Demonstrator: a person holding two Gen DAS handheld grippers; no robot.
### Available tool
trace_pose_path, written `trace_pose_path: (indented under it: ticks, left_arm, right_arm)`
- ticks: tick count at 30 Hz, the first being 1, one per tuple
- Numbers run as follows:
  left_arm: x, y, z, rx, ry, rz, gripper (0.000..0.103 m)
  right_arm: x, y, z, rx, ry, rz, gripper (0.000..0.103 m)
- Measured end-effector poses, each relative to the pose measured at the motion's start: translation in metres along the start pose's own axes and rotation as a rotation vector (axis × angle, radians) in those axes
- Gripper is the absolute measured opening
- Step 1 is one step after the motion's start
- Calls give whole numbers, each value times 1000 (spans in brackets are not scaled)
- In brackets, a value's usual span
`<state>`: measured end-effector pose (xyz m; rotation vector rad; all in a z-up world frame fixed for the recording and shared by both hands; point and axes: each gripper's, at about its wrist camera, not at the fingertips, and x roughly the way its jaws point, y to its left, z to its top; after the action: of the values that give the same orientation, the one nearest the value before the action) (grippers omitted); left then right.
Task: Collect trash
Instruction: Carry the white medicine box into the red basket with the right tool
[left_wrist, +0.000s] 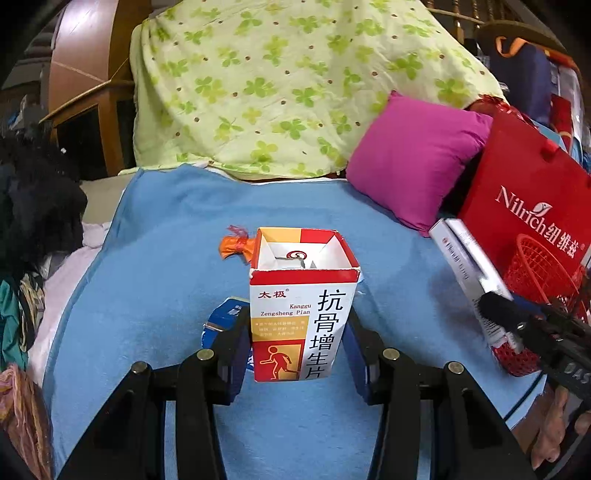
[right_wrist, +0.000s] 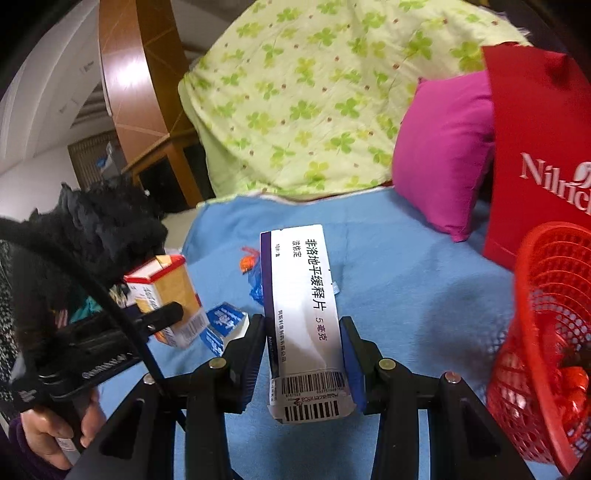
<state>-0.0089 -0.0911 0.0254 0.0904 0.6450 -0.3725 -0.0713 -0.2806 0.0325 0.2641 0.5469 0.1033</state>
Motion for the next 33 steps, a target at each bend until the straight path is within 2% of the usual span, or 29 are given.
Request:
trace_pose_path:
  ticks: [7, 16, 33]
  left_arm:
    - [-6, -27, -2, 59, -7, 9, 49]
    - [-4, -63, -6, 126, -9, 4, 49]
    - [-1, -98, -12, 191, -13, 11, 49]
  right_arm:
    - [-32, -19, -2, 41, -76, 1, 42]
    - [-45, -35, -2, 53, -91, 3, 42]
    - [-74, -59, -3, 71, -142, -4, 42]
